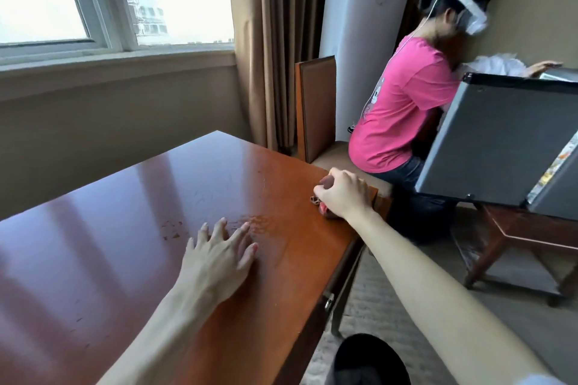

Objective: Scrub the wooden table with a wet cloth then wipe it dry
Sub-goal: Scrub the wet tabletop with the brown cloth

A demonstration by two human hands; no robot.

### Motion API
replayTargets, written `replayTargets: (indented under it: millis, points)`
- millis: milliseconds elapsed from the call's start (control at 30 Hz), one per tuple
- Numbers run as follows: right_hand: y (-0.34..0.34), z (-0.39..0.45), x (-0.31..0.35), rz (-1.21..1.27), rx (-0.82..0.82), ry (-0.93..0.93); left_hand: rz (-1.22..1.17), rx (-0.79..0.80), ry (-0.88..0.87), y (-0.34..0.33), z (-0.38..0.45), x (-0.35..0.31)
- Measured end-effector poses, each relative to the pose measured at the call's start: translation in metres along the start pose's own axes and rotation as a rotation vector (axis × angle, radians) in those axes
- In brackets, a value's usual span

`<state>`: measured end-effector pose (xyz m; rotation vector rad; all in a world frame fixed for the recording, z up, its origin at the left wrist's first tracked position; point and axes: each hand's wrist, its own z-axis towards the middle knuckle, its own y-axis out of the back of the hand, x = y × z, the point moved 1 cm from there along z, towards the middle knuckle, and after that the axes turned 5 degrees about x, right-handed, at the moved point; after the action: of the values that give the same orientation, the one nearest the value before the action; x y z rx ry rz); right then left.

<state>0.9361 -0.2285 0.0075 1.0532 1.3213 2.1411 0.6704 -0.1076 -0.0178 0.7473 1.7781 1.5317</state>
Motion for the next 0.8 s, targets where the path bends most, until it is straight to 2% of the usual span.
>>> replayTargets:
  millis: [200,333,400,533,600,700,800]
  points:
    - [-0.012,0.077,-0.031,-0.056,-0.053,-0.109,0.096,0.062,0.048,-0.002,0.038,0.001]
    - [-0.010,0.064,-0.019,-0.041,-0.071,-0.134,0.113,0.071,0.055,-0.001,0.036,0.001]
    - [-0.005,0.026,-0.001,-0.035,-0.051,-0.069,0.109,0.072,0.055,0.001,0.035,0.000]
    - [0.005,-0.068,0.035,0.015,0.111,0.232,0.113,0.068,0.051,0.000,0.035,0.000]
    - [0.009,-0.081,0.036,0.048,0.156,0.265,0.112,0.059,0.052,-0.002,0.035,0.001]
    - [0.007,-0.033,0.015,0.014,0.086,0.149,0.112,0.047,0.041,-0.004,0.035,0.003]
    - [0.004,0.033,-0.010,-0.019,-0.004,-0.087,0.112,0.037,0.046,-0.007,0.036,0.004]
